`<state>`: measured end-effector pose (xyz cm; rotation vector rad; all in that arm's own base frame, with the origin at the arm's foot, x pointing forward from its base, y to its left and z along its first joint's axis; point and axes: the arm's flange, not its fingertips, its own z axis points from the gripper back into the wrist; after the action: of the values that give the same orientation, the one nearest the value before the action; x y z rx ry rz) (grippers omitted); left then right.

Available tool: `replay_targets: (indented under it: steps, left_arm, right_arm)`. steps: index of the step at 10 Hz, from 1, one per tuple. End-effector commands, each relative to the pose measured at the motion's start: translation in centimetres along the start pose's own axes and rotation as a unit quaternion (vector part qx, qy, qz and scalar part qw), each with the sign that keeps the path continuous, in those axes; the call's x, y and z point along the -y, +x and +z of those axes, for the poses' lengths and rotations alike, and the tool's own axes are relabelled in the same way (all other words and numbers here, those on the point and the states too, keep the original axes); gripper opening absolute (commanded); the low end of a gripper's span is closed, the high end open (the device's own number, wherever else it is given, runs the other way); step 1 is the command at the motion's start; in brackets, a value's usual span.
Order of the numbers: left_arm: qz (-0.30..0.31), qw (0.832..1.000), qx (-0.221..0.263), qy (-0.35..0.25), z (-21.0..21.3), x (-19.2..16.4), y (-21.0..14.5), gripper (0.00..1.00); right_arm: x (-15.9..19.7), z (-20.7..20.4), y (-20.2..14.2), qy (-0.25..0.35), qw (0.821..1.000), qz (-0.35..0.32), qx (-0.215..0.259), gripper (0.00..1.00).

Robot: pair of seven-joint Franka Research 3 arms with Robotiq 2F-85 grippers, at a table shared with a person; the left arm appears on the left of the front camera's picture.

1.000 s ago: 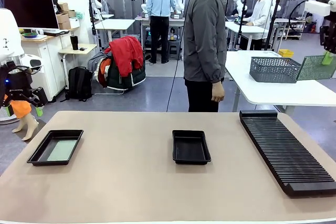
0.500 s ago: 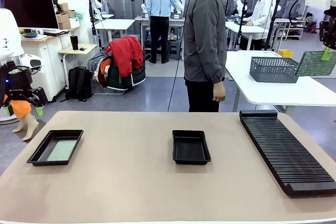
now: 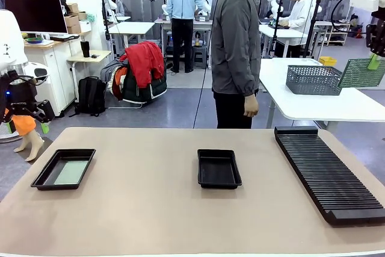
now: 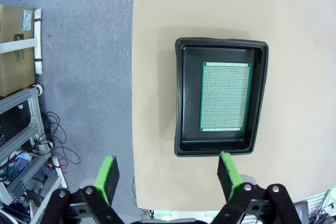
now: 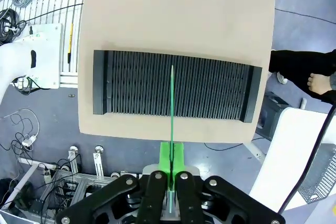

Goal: Inspect and transfer BCBs to ESD trays.
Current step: Pick up the Blank PCB from the PCB Rack and place it in the right ESD tray.

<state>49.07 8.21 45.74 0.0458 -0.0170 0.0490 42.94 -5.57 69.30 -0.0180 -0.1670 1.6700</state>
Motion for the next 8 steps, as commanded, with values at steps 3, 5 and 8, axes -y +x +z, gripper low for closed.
replay_targets:
  steps: [3,5,8]
  left_arm:
    - [-0.001,1.000,0.001,-0.002,-0.1,0.0,-0.1,1.00]
    - [-0.001,1.000,0.001,-0.002,-0.1,0.0,-0.1,1.00]
    - [-0.001,1.000,0.001,-0.002,-0.1,0.0,-0.1,1.00]
  right_arm:
    - [-0.1,-0.2,-0.1,0.002,1.000,0.000,-0.005,0.00]
    - [0.0,0.0,0.0,0.000,1.000,0.000,0.000,0.02]
    - [1.4,-1.2,1.1,0.010,0.982,-0.165,0.093,0.02]
